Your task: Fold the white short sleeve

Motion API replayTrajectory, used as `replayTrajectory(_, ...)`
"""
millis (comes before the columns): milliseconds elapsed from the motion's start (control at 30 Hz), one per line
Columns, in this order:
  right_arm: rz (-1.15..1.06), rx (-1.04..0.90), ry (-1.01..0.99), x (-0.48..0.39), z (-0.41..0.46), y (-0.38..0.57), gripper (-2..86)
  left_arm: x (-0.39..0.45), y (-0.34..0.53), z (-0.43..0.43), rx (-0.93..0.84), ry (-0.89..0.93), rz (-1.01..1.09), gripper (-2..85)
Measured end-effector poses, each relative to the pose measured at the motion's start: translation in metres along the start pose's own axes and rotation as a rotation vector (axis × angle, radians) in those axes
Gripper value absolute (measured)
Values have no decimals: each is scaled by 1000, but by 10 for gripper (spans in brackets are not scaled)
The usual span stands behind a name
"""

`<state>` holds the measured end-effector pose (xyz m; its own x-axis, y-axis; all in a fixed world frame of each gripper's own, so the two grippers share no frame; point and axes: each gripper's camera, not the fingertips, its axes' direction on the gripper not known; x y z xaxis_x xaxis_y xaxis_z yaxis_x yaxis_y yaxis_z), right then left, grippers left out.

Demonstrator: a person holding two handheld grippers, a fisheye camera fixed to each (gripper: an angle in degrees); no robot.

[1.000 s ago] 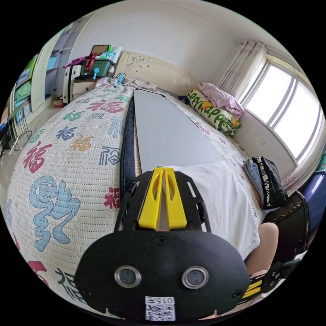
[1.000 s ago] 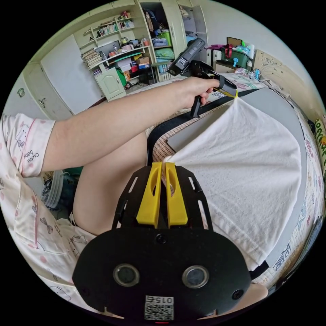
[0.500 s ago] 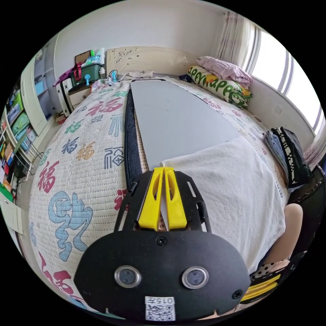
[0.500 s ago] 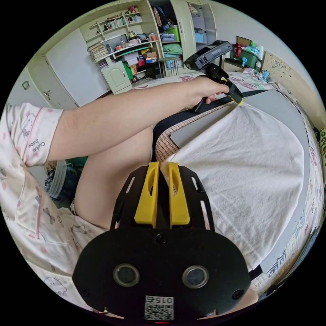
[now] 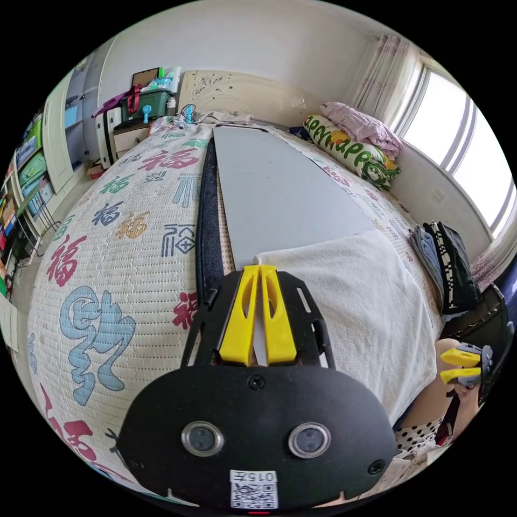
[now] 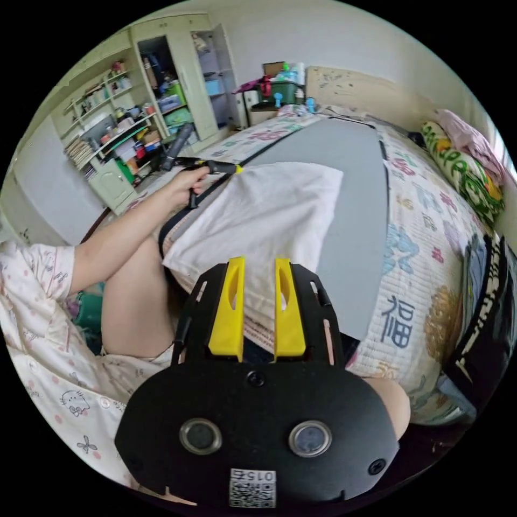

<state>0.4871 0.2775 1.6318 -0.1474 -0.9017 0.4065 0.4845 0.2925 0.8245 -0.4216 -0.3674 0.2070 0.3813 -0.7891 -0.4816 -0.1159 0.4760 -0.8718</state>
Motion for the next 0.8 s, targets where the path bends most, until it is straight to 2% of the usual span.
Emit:
replayTrajectory(67, 111, -7, 23, 26, 5, 4, 93, -1, 1, -2, 2, 9, 0, -6)
replayTrajectory(267, 240, -128, 12, 47, 49, 15, 66, -1, 5, -4, 0, 21, -6, -7)
replayTrajectory(500, 201, -187, 76, 26, 78, 24, 31, 9, 7, -3, -6, 0, 13, -7)
replayTrajectory(800, 115, -153, 177, -9, 64, 40, 84, 32, 6, 1, -19, -61, 70, -7)
